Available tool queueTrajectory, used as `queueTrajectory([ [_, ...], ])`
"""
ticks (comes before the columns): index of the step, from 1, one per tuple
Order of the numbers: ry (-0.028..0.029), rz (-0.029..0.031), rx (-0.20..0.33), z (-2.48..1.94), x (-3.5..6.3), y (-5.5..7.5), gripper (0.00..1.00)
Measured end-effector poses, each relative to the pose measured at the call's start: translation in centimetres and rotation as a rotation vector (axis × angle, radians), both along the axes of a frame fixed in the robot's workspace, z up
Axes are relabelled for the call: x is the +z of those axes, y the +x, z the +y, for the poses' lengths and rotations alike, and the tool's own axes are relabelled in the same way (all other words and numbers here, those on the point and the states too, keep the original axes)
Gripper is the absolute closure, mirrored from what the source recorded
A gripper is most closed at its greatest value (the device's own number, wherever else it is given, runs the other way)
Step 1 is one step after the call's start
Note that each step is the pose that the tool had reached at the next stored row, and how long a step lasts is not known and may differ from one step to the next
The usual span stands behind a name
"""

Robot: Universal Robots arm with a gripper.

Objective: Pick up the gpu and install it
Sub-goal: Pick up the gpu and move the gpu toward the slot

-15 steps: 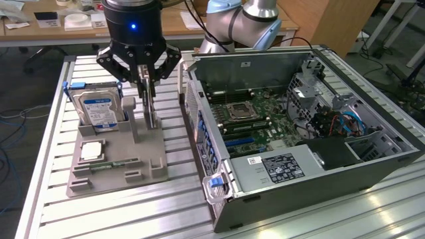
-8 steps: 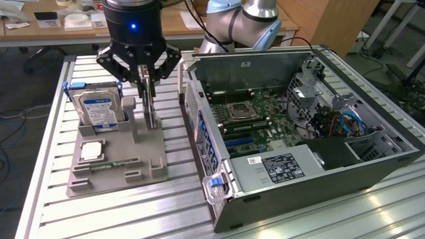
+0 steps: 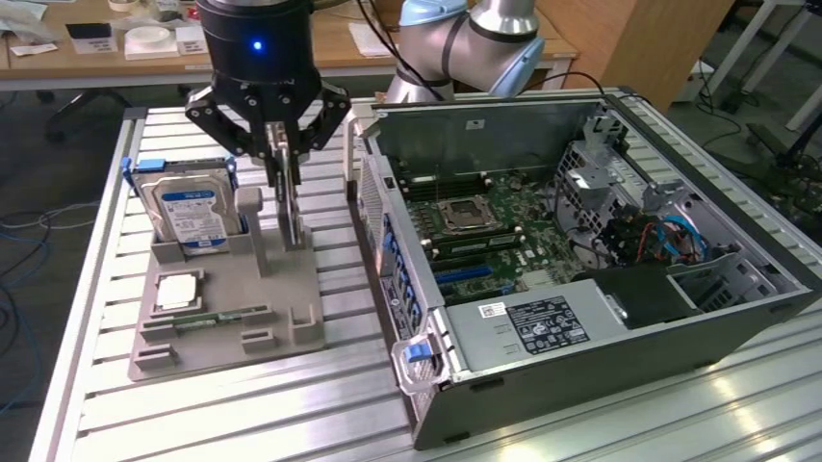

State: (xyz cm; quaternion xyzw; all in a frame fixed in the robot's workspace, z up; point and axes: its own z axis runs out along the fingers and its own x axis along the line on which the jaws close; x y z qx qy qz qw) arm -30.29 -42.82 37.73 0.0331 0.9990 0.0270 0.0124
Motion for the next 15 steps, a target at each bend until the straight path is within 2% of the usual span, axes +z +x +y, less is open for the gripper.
queueTrajectory([
  [15, 0.0001, 0.0000, 0.000, 0.00, 2.38, 0.0, 0.73],
])
